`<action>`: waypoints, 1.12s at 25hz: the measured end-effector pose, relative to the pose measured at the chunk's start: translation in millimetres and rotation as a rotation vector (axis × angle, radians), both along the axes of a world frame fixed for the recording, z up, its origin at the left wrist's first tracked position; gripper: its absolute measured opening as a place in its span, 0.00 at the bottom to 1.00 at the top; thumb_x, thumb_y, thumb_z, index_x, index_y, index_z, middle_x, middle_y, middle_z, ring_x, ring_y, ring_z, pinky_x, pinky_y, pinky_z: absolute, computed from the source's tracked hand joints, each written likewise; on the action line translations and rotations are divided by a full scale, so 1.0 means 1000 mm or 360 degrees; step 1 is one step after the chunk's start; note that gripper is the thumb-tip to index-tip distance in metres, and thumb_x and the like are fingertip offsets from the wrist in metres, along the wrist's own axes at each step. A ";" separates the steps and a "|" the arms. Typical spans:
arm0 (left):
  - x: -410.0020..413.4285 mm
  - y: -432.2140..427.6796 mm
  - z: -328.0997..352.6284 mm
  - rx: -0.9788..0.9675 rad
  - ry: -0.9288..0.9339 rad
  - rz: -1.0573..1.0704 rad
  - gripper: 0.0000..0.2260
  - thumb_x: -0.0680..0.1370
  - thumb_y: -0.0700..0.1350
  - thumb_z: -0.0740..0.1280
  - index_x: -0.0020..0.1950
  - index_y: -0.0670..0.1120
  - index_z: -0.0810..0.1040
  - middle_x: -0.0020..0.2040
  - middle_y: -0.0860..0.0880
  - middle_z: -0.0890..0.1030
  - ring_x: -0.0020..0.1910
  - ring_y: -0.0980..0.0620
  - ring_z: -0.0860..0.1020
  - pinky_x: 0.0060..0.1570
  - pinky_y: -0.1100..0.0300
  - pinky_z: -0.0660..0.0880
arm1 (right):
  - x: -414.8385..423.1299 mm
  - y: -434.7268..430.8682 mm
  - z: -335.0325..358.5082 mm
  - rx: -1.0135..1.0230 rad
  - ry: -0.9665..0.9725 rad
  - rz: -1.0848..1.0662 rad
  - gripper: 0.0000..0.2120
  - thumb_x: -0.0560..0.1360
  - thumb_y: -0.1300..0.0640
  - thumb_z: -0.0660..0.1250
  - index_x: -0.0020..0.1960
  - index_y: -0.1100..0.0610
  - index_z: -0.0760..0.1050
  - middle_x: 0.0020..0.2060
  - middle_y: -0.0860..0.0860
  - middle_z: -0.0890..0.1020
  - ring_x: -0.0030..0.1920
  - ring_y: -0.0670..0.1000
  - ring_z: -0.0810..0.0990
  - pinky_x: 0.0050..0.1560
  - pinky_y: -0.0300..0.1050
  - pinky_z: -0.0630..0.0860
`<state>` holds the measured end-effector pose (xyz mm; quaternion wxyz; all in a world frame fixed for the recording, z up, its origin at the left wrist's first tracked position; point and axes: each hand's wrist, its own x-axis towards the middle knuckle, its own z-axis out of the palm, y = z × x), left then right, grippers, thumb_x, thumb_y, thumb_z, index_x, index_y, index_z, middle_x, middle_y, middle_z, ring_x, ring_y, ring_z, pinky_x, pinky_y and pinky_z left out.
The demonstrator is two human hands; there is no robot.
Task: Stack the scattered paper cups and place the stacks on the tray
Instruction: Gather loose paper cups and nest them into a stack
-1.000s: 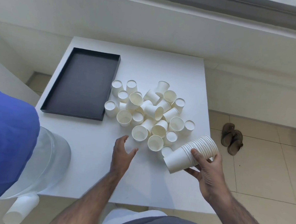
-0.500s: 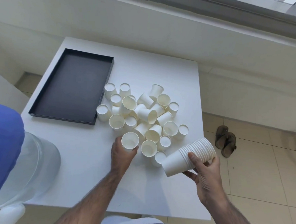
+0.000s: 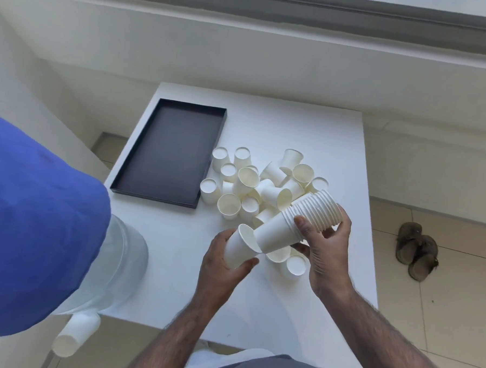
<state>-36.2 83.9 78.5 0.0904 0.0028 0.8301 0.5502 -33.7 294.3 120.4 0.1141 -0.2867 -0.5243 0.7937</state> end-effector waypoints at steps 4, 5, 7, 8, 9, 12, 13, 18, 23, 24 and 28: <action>-0.002 -0.015 0.009 -0.0022 -0.0018 -0.0074 0.29 0.67 0.56 0.81 0.65 0.60 0.75 0.58 0.60 0.81 0.54 0.60 0.79 0.43 0.71 0.74 | -0.006 -0.013 0.005 0.0031 0.0064 0.0077 0.43 0.66 0.57 0.82 0.74 0.43 0.64 0.65 0.52 0.78 0.57 0.48 0.85 0.46 0.56 0.85; -0.002 -0.016 0.012 -0.0019 -0.0013 -0.0082 0.29 0.67 0.56 0.81 0.66 0.61 0.75 0.58 0.60 0.81 0.54 0.60 0.79 0.44 0.71 0.74 | -0.007 -0.018 0.005 0.0053 0.0063 0.0121 0.43 0.66 0.57 0.82 0.74 0.42 0.65 0.64 0.51 0.79 0.56 0.47 0.85 0.45 0.54 0.85; -0.001 -0.016 0.017 0.0009 -0.0004 -0.0103 0.30 0.66 0.57 0.81 0.66 0.63 0.75 0.58 0.61 0.81 0.55 0.60 0.80 0.45 0.70 0.76 | -0.004 -0.029 0.002 0.0098 0.0033 0.0260 0.41 0.67 0.57 0.82 0.73 0.41 0.66 0.62 0.49 0.81 0.55 0.48 0.86 0.44 0.51 0.84; -0.001 -0.015 0.020 0.0028 0.0001 -0.0111 0.30 0.66 0.57 0.81 0.66 0.64 0.75 0.59 0.61 0.81 0.56 0.60 0.80 0.45 0.69 0.77 | -0.001 -0.035 -0.001 0.0121 0.0009 0.0347 0.39 0.67 0.55 0.82 0.72 0.41 0.67 0.61 0.49 0.82 0.55 0.49 0.86 0.44 0.50 0.84; -0.002 -0.015 0.023 0.0045 0.0007 -0.0105 0.30 0.66 0.58 0.81 0.66 0.65 0.74 0.59 0.62 0.80 0.56 0.59 0.80 0.45 0.68 0.77 | 0.001 -0.040 -0.003 0.0153 -0.0021 0.0421 0.38 0.68 0.52 0.82 0.72 0.41 0.68 0.60 0.48 0.83 0.55 0.50 0.86 0.44 0.50 0.84; -0.003 -0.023 0.030 0.0068 0.0051 -0.0043 0.31 0.67 0.59 0.80 0.67 0.67 0.71 0.63 0.63 0.77 0.59 0.59 0.79 0.48 0.68 0.78 | -0.003 -0.047 -0.004 0.0322 -0.0130 0.0485 0.32 0.66 0.41 0.79 0.67 0.40 0.72 0.57 0.44 0.84 0.57 0.48 0.85 0.49 0.51 0.85; -0.004 -0.027 0.032 0.0076 0.0071 -0.0022 0.31 0.68 0.58 0.80 0.67 0.67 0.70 0.64 0.63 0.76 0.59 0.60 0.78 0.48 0.69 0.77 | -0.007 -0.047 -0.004 0.0368 -0.0154 0.0491 0.31 0.65 0.39 0.79 0.66 0.40 0.74 0.57 0.43 0.84 0.58 0.47 0.84 0.52 0.51 0.84; -0.027 -0.048 0.040 0.0002 0.0176 0.0200 0.27 0.74 0.47 0.79 0.66 0.63 0.69 0.64 0.57 0.75 0.58 0.65 0.77 0.47 0.72 0.75 | -0.050 -0.075 -0.007 0.0403 -0.0197 0.0627 0.26 0.68 0.38 0.75 0.61 0.47 0.76 0.51 0.41 0.85 0.54 0.42 0.83 0.54 0.48 0.80; -0.104 -0.063 0.052 -0.0213 0.0405 0.0635 0.26 0.82 0.48 0.70 0.79 0.50 0.67 0.70 0.51 0.66 0.65 0.58 0.72 0.57 0.65 0.75 | -0.123 -0.134 -0.024 0.0177 -0.0463 0.0823 0.23 0.76 0.37 0.70 0.62 0.51 0.75 0.60 0.52 0.80 0.59 0.52 0.80 0.57 0.58 0.82; -0.123 -0.067 0.053 -0.0219 0.0435 0.0713 0.26 0.83 0.48 0.68 0.80 0.49 0.66 0.70 0.49 0.66 0.66 0.56 0.72 0.61 0.63 0.74 | -0.141 -0.147 -0.028 0.0079 -0.0502 0.0873 0.24 0.76 0.36 0.69 0.63 0.51 0.75 0.61 0.52 0.80 0.60 0.54 0.80 0.55 0.57 0.83; -0.189 -0.096 0.051 -0.0220 0.0463 0.1035 0.20 0.81 0.44 0.71 0.73 0.48 0.76 0.67 0.47 0.73 0.57 0.62 0.75 0.54 0.68 0.73 | -0.212 -0.206 -0.050 -0.0311 -0.0689 0.1012 0.28 0.75 0.34 0.68 0.65 0.53 0.76 0.61 0.55 0.81 0.60 0.60 0.82 0.57 0.59 0.82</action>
